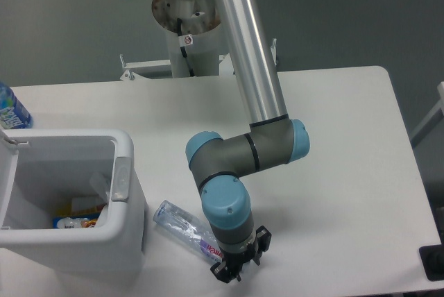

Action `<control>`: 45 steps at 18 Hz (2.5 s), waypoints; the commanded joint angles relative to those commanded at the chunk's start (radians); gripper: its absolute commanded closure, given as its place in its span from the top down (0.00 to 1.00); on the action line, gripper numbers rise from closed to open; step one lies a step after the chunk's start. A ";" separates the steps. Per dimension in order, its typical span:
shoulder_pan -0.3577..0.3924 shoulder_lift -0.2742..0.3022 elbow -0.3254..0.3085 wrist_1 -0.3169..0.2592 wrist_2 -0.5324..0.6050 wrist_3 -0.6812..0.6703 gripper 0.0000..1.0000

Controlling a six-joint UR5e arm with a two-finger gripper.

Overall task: Place the trash in the trash can
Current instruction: 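Lower the gripper onto the bottle's labeled end and close, then lift the bottle by its labeled end, tilting it upright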

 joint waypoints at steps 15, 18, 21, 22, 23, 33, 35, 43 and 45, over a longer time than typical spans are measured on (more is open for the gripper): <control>0.000 0.017 -0.011 -0.002 0.000 0.002 0.31; 0.005 0.047 -0.011 0.003 -0.015 0.005 0.29; 0.029 0.077 -0.011 0.003 -0.058 0.012 0.27; 0.038 0.084 -0.011 0.003 -0.066 0.014 0.27; 0.047 0.097 -0.011 0.003 -0.075 0.014 0.27; 0.121 0.169 0.035 0.023 -0.166 0.021 0.25; 0.132 0.184 0.075 0.035 -0.208 0.020 0.25; 0.166 0.268 0.190 0.145 -0.282 0.020 0.25; 0.164 0.294 0.216 0.161 -0.284 0.018 0.25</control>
